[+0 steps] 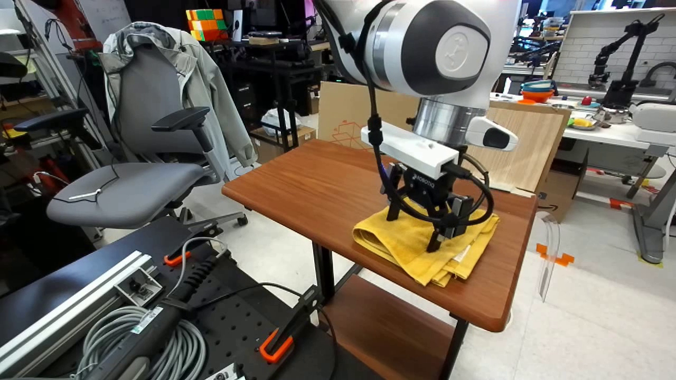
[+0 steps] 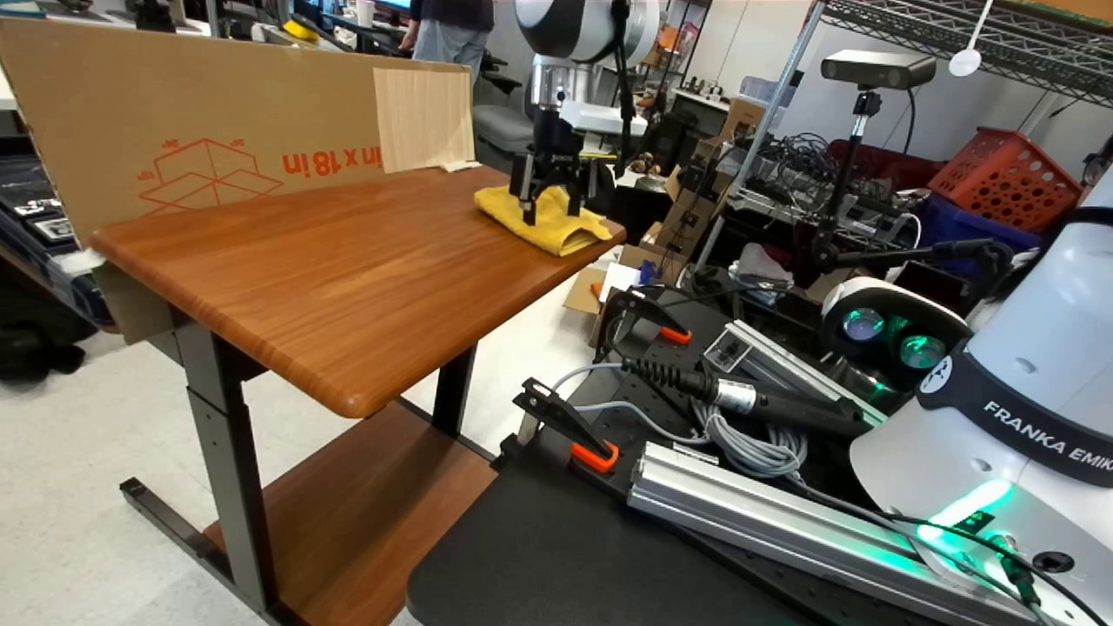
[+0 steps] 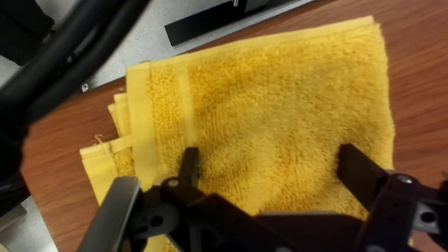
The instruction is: Wipe the table with the yellow cloth
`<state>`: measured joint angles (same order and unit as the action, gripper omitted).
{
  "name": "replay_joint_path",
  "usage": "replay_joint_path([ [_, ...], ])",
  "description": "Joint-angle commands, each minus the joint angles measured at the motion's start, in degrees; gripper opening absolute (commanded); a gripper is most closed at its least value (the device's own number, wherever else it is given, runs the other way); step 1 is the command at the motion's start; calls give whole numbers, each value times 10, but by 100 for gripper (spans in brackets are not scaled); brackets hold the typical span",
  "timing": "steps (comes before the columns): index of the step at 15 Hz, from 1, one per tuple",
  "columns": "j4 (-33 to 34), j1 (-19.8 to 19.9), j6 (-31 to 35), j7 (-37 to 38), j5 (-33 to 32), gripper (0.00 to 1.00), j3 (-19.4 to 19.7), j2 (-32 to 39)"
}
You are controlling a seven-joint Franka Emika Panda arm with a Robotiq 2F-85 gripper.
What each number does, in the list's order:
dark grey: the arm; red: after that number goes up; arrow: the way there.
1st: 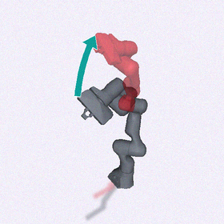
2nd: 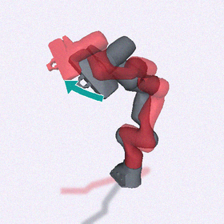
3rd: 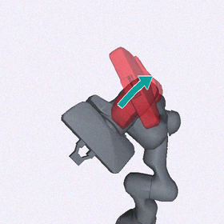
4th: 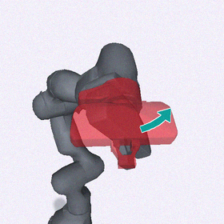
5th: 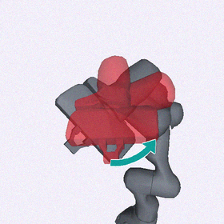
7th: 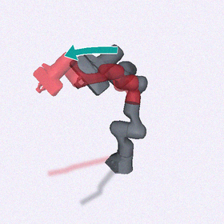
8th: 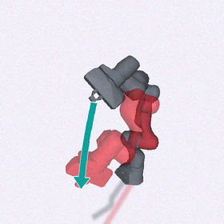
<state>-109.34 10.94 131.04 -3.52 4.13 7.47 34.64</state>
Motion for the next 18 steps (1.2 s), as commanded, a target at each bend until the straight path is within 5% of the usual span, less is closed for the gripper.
replay_joint_path([
  [1,-22,15,72,16,23,100,-6,33],
  [11,129,92,54,137,117,100,18,142],
  [18,242,28,34,235,103,100,-1,185],
])
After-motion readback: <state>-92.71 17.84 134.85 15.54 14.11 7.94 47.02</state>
